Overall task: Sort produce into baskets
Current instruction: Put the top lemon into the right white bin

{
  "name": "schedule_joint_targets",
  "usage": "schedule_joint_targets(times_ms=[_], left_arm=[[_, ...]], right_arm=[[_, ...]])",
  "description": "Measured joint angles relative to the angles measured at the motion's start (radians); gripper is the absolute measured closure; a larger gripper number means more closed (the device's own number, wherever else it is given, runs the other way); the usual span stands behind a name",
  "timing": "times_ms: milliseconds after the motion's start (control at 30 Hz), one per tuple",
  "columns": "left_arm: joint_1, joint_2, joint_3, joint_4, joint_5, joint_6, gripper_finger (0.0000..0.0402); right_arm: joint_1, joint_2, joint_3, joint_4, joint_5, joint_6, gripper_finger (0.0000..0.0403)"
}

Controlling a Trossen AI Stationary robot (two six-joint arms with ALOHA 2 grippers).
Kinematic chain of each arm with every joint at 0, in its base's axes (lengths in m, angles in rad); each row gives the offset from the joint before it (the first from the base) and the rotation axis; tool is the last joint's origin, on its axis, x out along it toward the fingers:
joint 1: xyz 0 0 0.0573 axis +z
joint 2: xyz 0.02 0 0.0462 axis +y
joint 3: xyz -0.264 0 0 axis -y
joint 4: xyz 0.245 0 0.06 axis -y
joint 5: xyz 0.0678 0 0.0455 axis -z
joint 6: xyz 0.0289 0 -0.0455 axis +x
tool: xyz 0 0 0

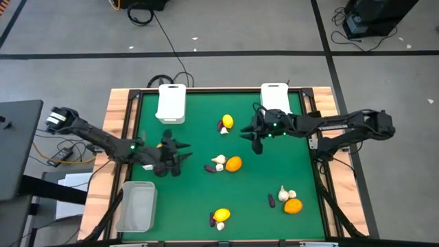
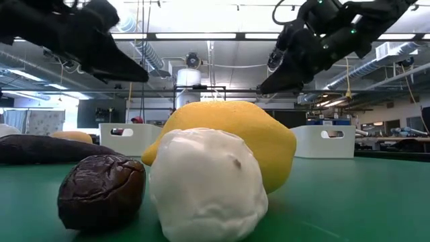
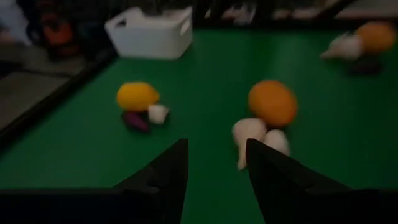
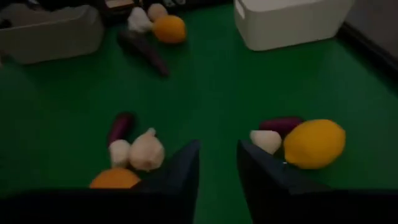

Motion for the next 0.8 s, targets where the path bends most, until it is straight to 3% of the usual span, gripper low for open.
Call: schedule_joint_targets(times_ms=[100, 200, 300, 500, 800], left_arm=[[0.055, 0.071, 0.077, -0.079, 0.002, -0.015, 0.0233], [0.135, 0.135, 0.139, -0.128, 0.089, -0.009, 0.0235], [0.213, 0.188, 0.175, -0.141, 0.168, -0.010, 0.0238], [0.348, 0.251, 0.189, -0.111, 0.220, -0.009, 0.0238], [0.422, 0.272, 0.189, -0.036, 0.172, 0.020, 0.0238]], right_arm=[[-0.001, 0.012, 0.006, -0.006, 0.120, 0.046, 0.0239], [-0.006, 0.011, 0.006, -0.034, 0.199, 0.082, 0.0223], [-0.008, 0.007, 0.005, -0.062, 0.196, 0.104, 0.0220], [-0.007, 0.028, 0.005, -0.088, 0.198, 0.134, 0.0221], [-0.121, 0.236, 0.108, 0.002, 0.214, 0.072, 0.0203]])
